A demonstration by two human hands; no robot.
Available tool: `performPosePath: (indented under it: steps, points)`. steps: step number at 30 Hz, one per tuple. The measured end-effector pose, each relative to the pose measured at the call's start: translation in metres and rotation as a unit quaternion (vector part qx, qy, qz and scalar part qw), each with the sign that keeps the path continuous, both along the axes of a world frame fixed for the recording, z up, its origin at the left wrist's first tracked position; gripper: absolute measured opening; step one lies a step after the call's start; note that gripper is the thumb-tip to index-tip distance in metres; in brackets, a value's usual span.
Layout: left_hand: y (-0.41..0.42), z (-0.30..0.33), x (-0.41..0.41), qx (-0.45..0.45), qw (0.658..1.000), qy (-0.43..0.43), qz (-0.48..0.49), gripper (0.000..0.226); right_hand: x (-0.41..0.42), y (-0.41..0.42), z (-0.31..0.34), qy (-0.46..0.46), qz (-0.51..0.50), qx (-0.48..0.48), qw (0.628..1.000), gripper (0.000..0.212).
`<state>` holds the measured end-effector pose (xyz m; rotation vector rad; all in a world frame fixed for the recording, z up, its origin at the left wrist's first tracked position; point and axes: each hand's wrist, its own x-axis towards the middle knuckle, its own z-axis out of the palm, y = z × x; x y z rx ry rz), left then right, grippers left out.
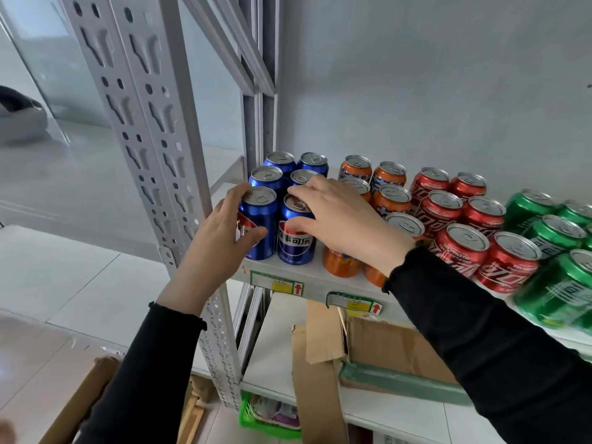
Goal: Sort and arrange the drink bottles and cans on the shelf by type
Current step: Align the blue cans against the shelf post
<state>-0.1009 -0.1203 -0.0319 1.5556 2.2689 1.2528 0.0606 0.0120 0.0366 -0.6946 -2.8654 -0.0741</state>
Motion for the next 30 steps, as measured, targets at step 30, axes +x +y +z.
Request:
performPosePath:
  steps: [30]
  points:
    - [0.114, 0.089, -0.047, -0.252, 0.96, 0.115, -0.035, 0.044, -0.045, 0.08, 0.026, -0.029, -0.021, -0.052, 0.998, 0.04]
